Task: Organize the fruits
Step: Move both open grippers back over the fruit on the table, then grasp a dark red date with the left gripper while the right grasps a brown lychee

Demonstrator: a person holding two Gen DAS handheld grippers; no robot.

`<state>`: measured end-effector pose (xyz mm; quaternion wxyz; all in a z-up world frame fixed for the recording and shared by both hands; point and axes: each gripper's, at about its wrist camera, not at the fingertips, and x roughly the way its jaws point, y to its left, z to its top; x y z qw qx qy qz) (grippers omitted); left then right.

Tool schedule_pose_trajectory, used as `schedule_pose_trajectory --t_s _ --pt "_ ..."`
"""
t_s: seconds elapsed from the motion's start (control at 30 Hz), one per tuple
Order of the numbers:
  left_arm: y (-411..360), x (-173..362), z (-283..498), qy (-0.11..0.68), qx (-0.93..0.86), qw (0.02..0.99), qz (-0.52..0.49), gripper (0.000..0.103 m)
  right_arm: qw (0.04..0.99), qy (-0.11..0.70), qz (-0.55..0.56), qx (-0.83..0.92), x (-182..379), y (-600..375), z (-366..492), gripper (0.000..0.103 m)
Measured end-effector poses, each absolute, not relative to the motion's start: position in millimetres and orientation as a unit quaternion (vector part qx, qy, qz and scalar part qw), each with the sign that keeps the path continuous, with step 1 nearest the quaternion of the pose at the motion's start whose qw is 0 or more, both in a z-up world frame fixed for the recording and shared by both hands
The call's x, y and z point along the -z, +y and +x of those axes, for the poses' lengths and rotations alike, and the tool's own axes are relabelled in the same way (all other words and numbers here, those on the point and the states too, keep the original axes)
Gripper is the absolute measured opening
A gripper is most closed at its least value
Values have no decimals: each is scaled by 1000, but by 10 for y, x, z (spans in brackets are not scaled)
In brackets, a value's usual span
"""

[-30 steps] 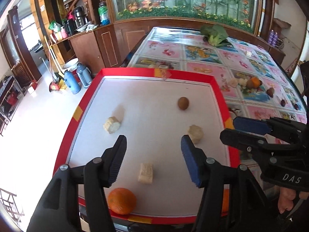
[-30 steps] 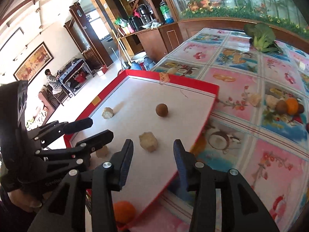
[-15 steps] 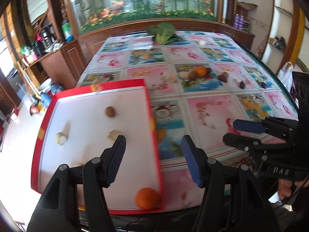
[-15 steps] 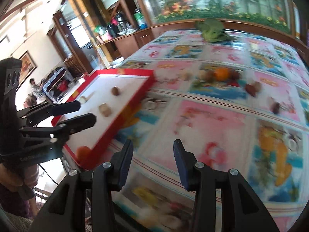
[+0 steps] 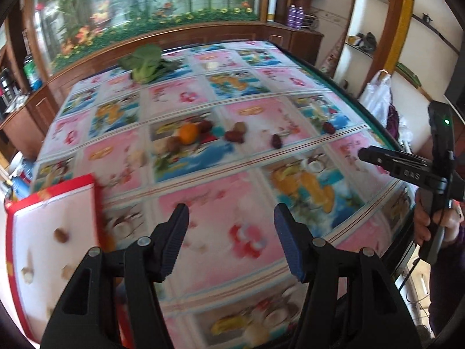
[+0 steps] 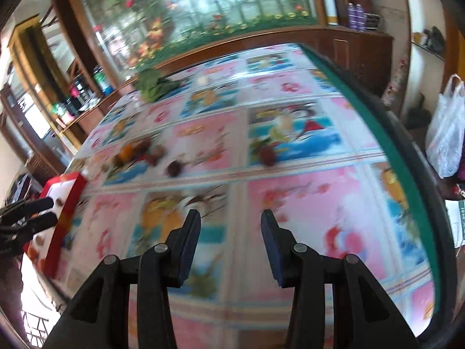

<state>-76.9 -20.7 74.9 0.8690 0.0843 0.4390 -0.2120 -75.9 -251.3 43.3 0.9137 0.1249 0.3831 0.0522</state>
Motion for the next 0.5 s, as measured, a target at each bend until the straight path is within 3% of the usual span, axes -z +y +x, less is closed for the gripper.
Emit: schedule_pose_trajectory --t_s 0.27,0.47,0.5 --pt "-788 -442 -364 468 246 844 95 61 914 394 94 -34 -357 -2551 -264 43" --pt "-972 -308 -164 471 253 839 99 46 909 412 62 -16 -222 -2441 -2 42" --pt "-1001 -282 -135 473 254 837 101 44 908 415 60 -15 -208 -2443 17 37"
